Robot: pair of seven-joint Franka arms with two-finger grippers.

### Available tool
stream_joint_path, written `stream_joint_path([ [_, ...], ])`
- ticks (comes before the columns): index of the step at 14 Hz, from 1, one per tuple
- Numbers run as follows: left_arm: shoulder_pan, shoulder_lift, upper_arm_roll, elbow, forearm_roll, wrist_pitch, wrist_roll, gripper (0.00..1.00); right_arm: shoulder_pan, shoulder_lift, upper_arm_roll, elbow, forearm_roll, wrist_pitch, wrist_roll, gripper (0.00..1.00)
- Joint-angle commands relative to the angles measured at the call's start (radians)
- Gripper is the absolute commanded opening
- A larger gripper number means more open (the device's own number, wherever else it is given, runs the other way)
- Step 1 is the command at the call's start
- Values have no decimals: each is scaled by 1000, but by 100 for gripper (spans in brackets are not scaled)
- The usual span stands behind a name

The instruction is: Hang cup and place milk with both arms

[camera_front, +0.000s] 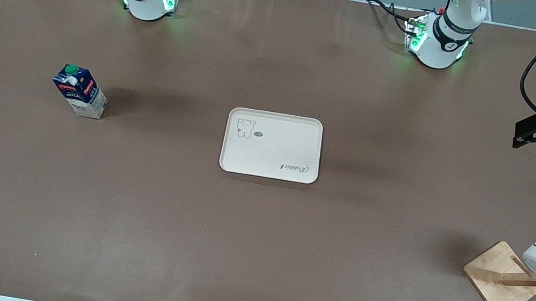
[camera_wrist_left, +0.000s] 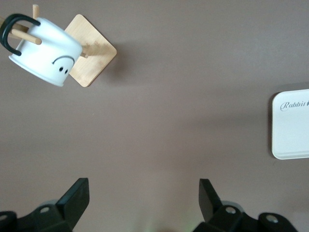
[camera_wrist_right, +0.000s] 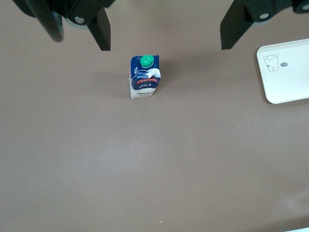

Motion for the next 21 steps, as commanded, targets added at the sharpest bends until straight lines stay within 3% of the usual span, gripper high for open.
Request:
stream_joint_path([
  [1,-65,-62,72,-70,-21,-2,-3,100,-9,-1,8,7,-7,2,8,100],
  [5,-146,-93,152,-113,-22,1,-3,100,-7,2,8,7,-5,12,11,100],
  [11,-137,-96,148,-113,-45,-1,-8,100,-13,27,8,12,-2,74,13,100],
  [21,-139,-87,146,-112,-65,1,-8,100,-12,27,8,21,0,59,8,100],
])
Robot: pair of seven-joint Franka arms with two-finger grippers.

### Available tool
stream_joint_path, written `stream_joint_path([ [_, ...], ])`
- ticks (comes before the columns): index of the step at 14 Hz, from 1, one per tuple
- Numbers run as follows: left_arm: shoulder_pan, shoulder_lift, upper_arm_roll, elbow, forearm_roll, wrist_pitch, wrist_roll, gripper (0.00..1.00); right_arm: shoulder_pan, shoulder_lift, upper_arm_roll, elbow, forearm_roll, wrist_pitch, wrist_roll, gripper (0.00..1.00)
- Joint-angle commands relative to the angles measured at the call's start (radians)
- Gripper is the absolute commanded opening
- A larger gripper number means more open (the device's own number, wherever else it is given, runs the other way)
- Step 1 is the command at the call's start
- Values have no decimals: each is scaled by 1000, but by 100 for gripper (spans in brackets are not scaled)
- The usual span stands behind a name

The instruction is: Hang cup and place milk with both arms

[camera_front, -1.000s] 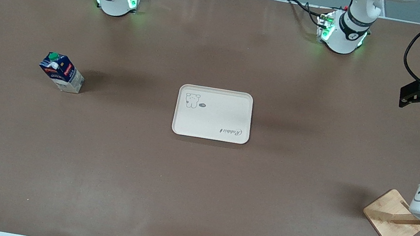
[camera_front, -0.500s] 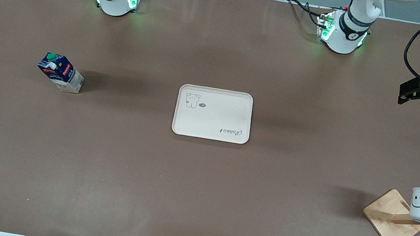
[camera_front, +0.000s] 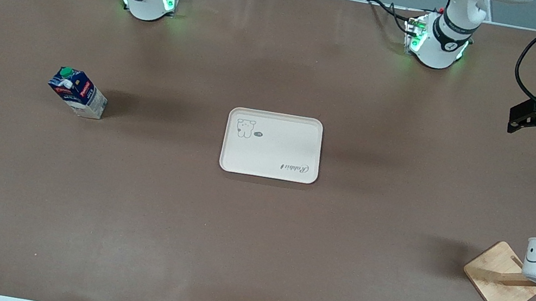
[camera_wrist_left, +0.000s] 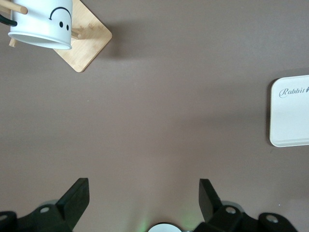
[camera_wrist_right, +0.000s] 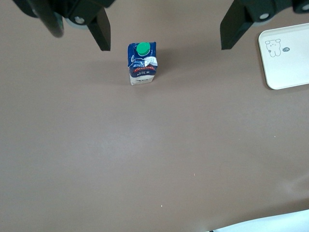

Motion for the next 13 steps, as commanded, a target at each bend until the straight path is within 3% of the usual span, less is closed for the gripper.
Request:
stream_joint_path([
  [1,-12,-14,6,-13,-43,4,-6,100,-9,0,9,22,-1,-20,6,100],
  [6,-28,-9,5,-1,-36,10,-8,100,-6,-2,11,46,-1,-108,9,100],
  [13,-23,3,-3,29,-33,2,-110,100,-6,1,11,49,-1,-102,11,100],
])
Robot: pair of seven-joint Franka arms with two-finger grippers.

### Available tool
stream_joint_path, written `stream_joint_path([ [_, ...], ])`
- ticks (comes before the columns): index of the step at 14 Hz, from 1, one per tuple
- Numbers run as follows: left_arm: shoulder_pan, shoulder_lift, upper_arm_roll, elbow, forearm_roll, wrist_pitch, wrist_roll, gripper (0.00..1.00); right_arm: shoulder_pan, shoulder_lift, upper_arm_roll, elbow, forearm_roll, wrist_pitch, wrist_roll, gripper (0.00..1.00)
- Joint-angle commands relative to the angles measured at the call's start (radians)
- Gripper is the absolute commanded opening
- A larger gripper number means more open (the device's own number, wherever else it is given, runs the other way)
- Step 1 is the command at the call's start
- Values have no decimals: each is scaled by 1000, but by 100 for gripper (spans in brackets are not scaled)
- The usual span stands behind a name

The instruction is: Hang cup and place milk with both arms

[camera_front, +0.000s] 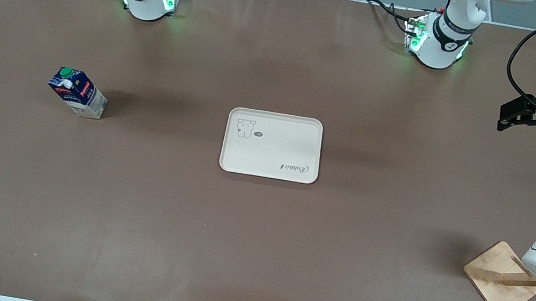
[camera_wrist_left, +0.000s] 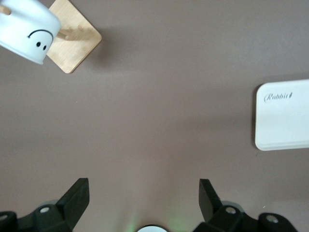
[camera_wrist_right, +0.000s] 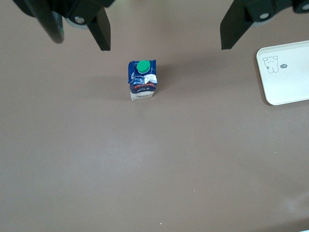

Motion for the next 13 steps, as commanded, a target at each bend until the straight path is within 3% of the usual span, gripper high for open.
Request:
stream_joint_path([
  [1,-3,2,-2,21,-1,-4,-34,100,-6,5,5,17,-2,0,11,100],
  [13,6,4,-2,35,0,-6,15,100,-15,31,5,17,-11,105,9,100],
])
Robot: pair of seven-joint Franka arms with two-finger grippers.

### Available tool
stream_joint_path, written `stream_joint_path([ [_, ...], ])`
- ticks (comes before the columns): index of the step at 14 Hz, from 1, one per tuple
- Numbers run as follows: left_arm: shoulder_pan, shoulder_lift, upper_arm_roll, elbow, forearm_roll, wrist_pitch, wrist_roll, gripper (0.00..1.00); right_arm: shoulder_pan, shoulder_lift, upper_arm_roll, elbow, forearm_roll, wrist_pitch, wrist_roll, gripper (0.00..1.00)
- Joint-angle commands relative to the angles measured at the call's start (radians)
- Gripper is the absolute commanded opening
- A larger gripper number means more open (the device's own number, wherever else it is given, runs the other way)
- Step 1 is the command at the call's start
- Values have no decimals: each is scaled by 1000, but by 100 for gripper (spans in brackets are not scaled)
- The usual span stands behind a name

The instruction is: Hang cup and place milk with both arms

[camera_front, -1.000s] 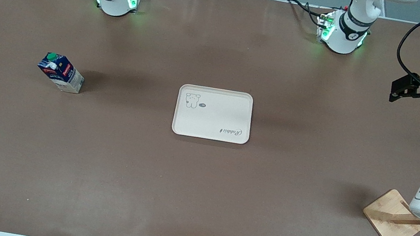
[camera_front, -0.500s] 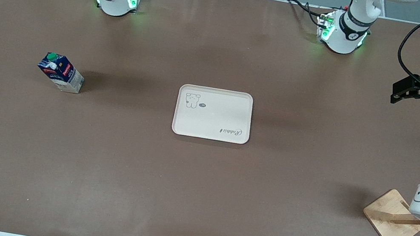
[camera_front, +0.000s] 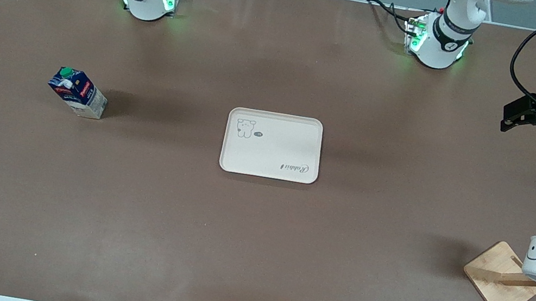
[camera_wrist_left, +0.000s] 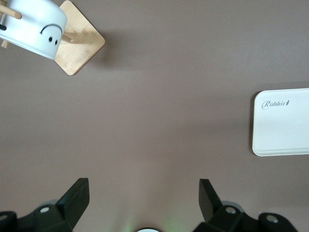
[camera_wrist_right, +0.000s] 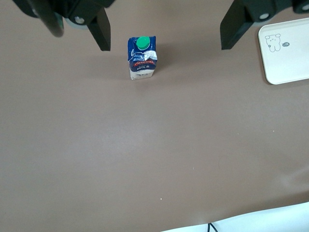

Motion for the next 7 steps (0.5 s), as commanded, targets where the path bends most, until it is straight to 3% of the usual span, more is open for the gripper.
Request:
stream_joint_path([
  [1,4,2,1,17,0,-6,16,100,-13,6,8,17,-11,-2,6,100],
  [7,4,1,7,18,0,-12,11,100,-13,4,7,17,-8,-16,9,100],
])
